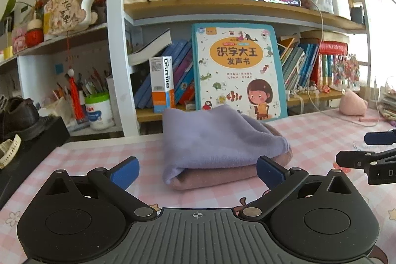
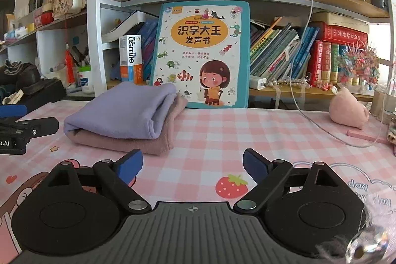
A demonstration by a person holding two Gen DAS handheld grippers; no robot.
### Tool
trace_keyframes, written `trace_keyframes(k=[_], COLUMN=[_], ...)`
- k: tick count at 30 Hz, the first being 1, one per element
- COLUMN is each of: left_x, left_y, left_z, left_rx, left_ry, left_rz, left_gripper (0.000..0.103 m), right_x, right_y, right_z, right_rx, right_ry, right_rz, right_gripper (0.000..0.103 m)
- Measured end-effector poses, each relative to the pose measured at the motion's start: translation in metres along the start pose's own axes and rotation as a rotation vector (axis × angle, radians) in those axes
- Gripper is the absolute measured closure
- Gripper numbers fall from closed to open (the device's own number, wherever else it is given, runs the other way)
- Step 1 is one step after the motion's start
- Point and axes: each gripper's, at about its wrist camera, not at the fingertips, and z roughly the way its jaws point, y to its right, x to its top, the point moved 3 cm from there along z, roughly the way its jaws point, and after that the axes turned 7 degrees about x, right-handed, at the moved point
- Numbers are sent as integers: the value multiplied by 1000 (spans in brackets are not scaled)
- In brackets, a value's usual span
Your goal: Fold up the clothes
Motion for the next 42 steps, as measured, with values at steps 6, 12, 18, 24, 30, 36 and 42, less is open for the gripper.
trace_keyframes(k=[6,12,18,24,30,36,42], left_x=[-6,-14,-19,-19,-19,-19,-20], left_y=[0,-5,-1,3,11,11,9], left_z=[-2,-1,-3,-3,-2,-2,1], left_rx=[6,-27,18,39,31,32,23], left_ry=[-1,-29,-17,-21,-30,-30,-46], left_rz=[2,-38,-18,13,61,63,51], left_gripper=[0,0,0,0,0,0,0], right_x=[-4,-6,-6,-7,-6,-6,-6], right_y=[-3,-13,-20,-22,-17,-10,-13], right_z=[-6,-12,-6,-4,-3,-4,-4], right_rx=[-29,-49,-54,-64,-79,-82,-76], right_ry=[10,33,3,-10,-15,-15,-19], right_rz=[-15,-69,-114,-127,-98,-51,-63], right_gripper=[10,1,0,0,0,0,0])
